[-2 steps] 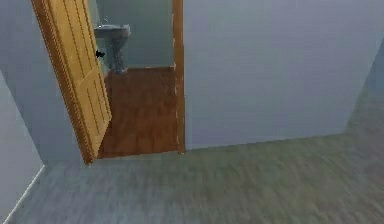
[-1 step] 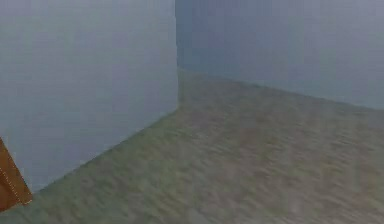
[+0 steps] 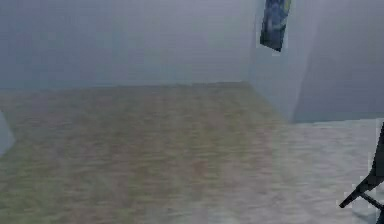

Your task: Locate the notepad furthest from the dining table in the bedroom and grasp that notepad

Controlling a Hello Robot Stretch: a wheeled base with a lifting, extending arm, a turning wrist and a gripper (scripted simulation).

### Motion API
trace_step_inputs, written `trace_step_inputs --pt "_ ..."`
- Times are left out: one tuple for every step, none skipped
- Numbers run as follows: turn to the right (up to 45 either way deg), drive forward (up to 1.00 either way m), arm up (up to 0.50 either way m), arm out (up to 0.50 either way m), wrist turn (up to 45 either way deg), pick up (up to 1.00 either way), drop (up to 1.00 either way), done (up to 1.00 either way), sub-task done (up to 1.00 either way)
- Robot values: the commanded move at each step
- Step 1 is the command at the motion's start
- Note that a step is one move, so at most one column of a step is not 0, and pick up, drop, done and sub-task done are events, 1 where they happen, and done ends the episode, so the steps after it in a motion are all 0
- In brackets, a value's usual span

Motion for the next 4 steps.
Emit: trace_step_inputs --pt "0.0 0.75 0.0 0.0 0.0 0.0 0.0 0.0 0.0" --pt "45.0 0.0 0.0 0.0 0.0 0.0 0.0 0.0 0.0" --pt "9.0 0.0 0.0 0.0 0.0 0.0 0.0 0.0 0.0" --pt "0.0 0.6 0.0 0.0 0.0 0.0 0.0 0.0 0.0"
